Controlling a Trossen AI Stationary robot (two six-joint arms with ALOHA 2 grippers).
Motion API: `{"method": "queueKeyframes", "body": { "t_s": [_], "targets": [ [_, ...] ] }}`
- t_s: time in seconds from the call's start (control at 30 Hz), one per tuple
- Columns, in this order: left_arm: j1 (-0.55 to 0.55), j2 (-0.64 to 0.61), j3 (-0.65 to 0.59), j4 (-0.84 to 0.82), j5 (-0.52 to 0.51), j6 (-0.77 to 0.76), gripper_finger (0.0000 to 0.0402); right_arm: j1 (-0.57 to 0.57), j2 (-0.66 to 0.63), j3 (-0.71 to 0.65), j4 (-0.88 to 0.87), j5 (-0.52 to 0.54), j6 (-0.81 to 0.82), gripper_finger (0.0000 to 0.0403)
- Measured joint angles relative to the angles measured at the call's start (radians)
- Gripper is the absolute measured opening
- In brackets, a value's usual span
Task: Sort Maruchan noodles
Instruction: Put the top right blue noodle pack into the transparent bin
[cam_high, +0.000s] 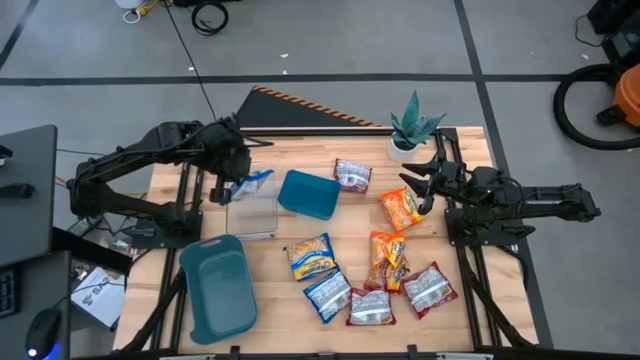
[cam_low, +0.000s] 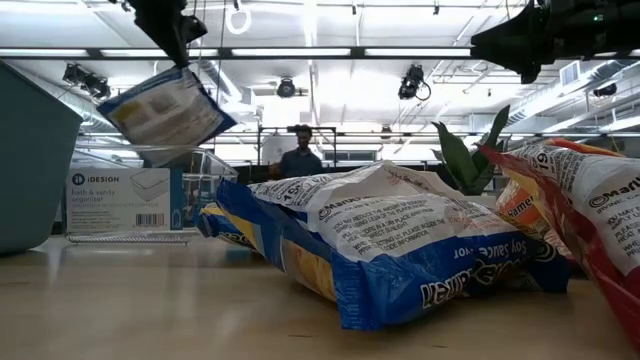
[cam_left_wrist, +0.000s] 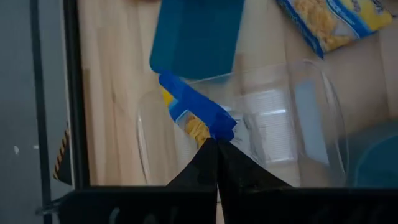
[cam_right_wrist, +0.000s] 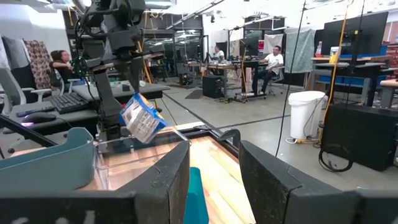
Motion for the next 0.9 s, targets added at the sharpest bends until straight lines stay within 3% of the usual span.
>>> {"method": "queueKeyframes", "body": {
  "t_s": [0.17,0.47,0.67,0.9],
  "targets": [
    [-0.037,0.014,-0.014,0.020,0.046,-0.009,0.0000,0.000,0.000,0.000,0.000,0.000,0.000,0.0144],
    [-0.118,0.014,-0.196,0.052,0.124,-0.061,0.0000,0.000,0.000,0.000,0.000,0.000,0.001,0.0144],
    [-0.143,0.014,-0.197,0.071,0.172,-0.097,0.0000,0.000,0.000,0.000,0.005,0.000,0.001,0.0144],
    [-0.206,0.014,-0.197,0.081,0.149,-0.060,0.0000,0.000,0.000,0.000,0.005,0.000,0.001,0.0144]
  ]
}}
